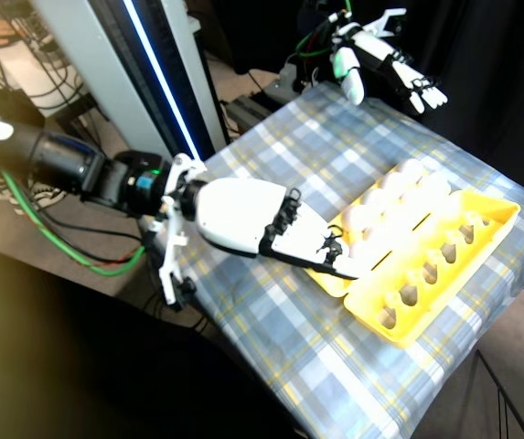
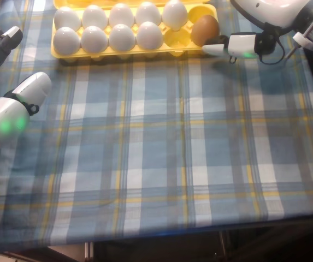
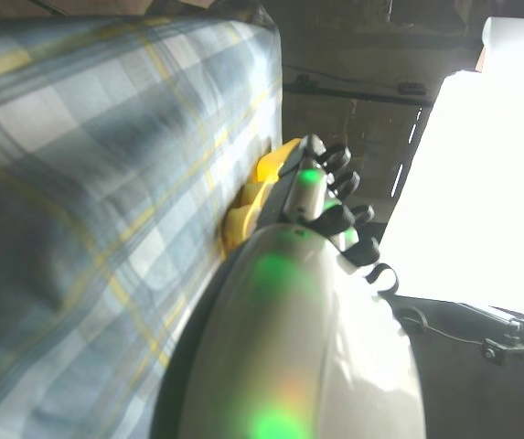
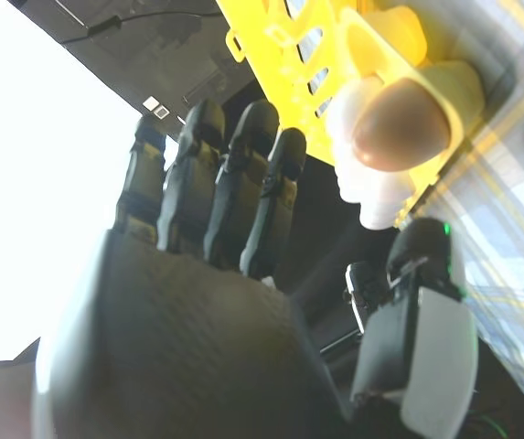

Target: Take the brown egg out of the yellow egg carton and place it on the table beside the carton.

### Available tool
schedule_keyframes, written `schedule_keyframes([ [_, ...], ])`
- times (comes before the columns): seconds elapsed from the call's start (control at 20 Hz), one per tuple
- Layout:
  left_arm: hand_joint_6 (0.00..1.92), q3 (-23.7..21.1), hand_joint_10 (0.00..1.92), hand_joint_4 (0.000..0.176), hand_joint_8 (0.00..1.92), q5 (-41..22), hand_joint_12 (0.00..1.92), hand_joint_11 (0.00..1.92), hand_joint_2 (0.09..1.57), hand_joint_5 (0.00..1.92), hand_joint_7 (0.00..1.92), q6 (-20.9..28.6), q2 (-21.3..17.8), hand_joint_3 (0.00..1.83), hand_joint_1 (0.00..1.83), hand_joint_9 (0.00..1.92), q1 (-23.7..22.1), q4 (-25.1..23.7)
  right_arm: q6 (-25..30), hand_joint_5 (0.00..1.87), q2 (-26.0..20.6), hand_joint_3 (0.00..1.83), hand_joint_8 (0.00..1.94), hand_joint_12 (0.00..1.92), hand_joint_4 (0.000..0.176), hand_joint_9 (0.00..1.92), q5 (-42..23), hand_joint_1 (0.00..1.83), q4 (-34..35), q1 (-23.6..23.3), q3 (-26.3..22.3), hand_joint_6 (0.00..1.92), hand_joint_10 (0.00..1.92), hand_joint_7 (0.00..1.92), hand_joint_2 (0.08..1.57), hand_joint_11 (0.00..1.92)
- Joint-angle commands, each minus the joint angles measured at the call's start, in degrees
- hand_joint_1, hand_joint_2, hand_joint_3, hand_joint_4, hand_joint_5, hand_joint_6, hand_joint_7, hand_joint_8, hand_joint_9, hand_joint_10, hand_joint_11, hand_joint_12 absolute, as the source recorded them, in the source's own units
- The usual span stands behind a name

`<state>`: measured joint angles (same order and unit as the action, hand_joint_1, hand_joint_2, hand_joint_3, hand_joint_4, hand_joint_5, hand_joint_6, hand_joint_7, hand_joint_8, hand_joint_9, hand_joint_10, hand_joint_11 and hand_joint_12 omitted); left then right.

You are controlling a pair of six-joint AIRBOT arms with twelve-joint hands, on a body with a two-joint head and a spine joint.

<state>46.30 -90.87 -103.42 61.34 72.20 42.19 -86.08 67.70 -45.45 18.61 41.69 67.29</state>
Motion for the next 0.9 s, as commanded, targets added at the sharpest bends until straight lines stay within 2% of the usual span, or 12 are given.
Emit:
schedule_keyframes([
  [0.0, 0.00, 0.25, 0.00, 0.030, 0.00, -6.49, 0.00, 0.00, 1.24, 0.33, 0.17, 0.42, 0.15, 0.00, 0.29, 0.07, -0.42, -2.66, -0.18, 0.75, 0.29, 0.01, 0.01, 0.02, 0.000, 0.46, -6.57, 0.81, -1.27, -0.95, 0.31, 0.01, 0.01, 0.75, 0.99, 0.07],
  [0.1, 0.00, 0.13, 0.00, 0.042, 0.00, -6.72, 0.00, 0.00, 1.24, 0.32, 0.16, 0.42, 0.07, 0.00, 0.29, 0.07, -0.36, -2.66, -0.18, 0.75, 1.40, 0.01, 0.00, 0.02, 0.000, 0.46, -6.50, 0.80, -1.04, -0.95, 1.14, 0.01, 0.01, 0.75, 1.00, 0.08],
  [0.25, 0.00, 0.12, 0.00, 0.036, 0.00, -6.74, 0.00, 0.00, 1.23, 0.33, 0.16, 0.47, 0.02, 0.00, 0.29, 0.07, -0.37, -2.67, -0.18, 0.76, 2.17, 0.01, 0.00, 0.02, 0.000, 0.45, -5.84, 0.77, -0.76, -0.94, 1.93, 0.01, 0.00, 0.75, 1.03, 0.07],
  [0.45, 0.00, 0.06, 0.00, 0.041, 0.00, -6.73, 0.00, 0.00, 1.23, 0.33, 0.16, 0.48, 0.06, 0.00, 0.31, 0.07, -0.31, -2.64, -0.18, 0.78, 2.43, 0.02, 0.01, 0.01, 0.000, 0.46, -5.32, 0.69, -0.42, -0.94, 2.33, 0.01, 0.00, 0.80, 1.08, 0.05],
  [0.5, 0.00, 0.05, 0.00, 0.035, 0.00, -6.73, 0.00, 0.00, 1.23, 0.33, 0.16, 0.48, 0.06, 0.00, 0.31, 0.07, -0.29, -2.63, -0.18, 0.80, 2.43, 0.01, 0.01, 0.01, 0.000, 0.46, -5.32, 0.68, -0.42, -0.94, 2.33, 0.01, 0.00, 0.82, 1.10, 0.05],
  [0.6, 0.00, 0.05, 0.00, 0.041, 0.00, -6.73, 0.00, 0.00, 1.24, 0.32, 0.15, 0.48, 0.09, 0.00, 0.29, 0.07, -0.24, -2.59, -0.18, 0.83, 2.42, 0.01, 0.01, 0.01, 0.000, 0.48, -5.31, 0.72, -0.43, -0.94, 2.36, 0.01, 0.01, 0.84, 1.11, 0.05],
  [0.7, 0.00, 0.05, 0.00, 0.034, 0.00, -6.73, 0.00, 0.00, 1.23, 0.33, 0.16, 0.48, 0.10, 0.00, 0.30, 0.08, -0.24, -2.59, -0.18, 0.88, 2.42, 0.00, 0.01, 0.00, 0.000, 0.49, -5.31, 0.81, -0.42, -0.95, 2.37, 0.02, 0.01, 0.87, 1.13, 0.04],
  [0.85, 0.00, 0.01, 0.00, 0.045, 0.00, -6.72, 0.00, 0.00, 1.23, 0.32, 0.15, 0.50, 0.06, 0.00, 0.29, 0.06, -0.24, -2.61, -0.18, 0.88, 2.43, 0.01, 0.00, 0.01, 0.000, 0.49, -5.26, 0.79, -0.29, -0.94, 2.39, 0.01, 0.00, 0.86, 1.15, 0.06],
])
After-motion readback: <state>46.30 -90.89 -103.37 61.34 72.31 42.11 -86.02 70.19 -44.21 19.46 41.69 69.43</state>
